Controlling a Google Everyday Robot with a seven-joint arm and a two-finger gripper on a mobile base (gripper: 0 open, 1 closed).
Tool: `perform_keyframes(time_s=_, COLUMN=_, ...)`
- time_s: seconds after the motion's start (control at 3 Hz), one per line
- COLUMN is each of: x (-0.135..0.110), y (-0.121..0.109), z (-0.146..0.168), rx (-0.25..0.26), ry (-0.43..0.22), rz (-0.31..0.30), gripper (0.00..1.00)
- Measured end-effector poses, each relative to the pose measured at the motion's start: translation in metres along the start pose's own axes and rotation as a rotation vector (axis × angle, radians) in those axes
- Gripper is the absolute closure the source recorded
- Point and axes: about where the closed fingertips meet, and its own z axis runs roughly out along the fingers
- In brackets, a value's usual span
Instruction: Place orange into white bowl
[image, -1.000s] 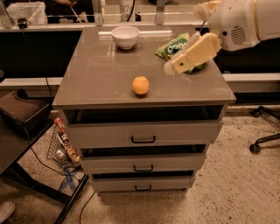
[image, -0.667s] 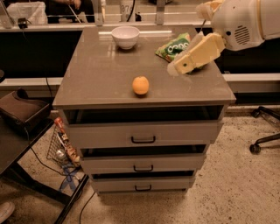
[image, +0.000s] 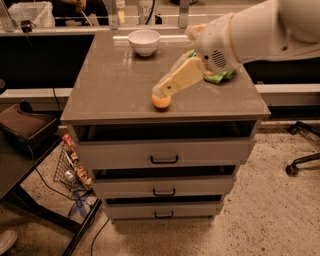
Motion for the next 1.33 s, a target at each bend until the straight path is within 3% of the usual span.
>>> perform_keyframes(time_s=0.33, x=0.008, y=0.001, z=0.061, rx=-0.033, ry=-0.023, rz=0.020, gripper=0.00)
perform_keyframes(time_s=0.67, x=0.025, y=-0.010, z=0.099, rx=-0.040, ry=-0.020, rz=0.042, gripper=0.00)
perform_keyframes(time_s=1.33, x=0.053, y=-0.021, z=0.110, rx=-0.021, ry=0.000, rz=0.070, gripper=0.00)
